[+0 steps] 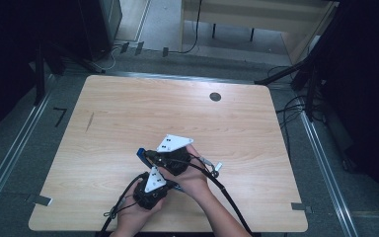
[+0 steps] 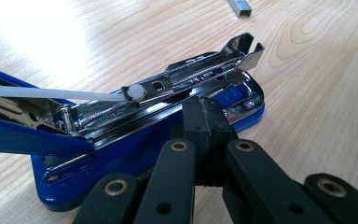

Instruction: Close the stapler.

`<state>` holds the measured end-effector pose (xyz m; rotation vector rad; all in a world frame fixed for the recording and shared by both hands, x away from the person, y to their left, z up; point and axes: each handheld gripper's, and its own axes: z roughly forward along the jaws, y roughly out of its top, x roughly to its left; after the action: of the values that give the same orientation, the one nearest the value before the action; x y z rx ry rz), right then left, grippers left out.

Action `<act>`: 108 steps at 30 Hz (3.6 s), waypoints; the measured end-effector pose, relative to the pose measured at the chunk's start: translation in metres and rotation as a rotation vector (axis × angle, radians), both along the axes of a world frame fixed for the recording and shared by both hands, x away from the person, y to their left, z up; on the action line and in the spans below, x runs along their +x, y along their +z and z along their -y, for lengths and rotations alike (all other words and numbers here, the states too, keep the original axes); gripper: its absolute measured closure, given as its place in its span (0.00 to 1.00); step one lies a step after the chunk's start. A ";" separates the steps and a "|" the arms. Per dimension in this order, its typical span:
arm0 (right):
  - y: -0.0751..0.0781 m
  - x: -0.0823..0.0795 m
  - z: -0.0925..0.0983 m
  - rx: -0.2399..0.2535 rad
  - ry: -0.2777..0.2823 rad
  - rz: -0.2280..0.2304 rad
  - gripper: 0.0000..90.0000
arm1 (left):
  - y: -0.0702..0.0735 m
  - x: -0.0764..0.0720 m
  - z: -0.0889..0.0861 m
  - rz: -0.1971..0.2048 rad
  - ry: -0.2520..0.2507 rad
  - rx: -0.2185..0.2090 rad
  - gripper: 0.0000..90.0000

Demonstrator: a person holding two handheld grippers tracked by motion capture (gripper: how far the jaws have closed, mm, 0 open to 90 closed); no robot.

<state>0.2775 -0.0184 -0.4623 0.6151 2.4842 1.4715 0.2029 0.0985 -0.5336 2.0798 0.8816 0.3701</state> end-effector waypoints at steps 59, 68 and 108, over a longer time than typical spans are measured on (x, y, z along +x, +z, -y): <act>-0.043 0.026 -0.031 -0.033 0.057 -0.147 1.00 | 0.000 0.000 0.000 -0.007 -0.003 0.005 1.00; -0.045 0.029 -0.033 -0.075 0.056 -0.179 1.00 | 0.000 0.000 0.000 -0.006 -0.005 0.005 1.00; -0.023 0.005 0.031 0.057 -0.112 -0.153 1.00 | 0.000 0.001 -0.003 -0.012 0.007 -0.003 1.00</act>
<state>0.2825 -0.0491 -0.4855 0.8931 2.4797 1.5104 0.2038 0.1011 -0.5333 2.0787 0.8964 0.3603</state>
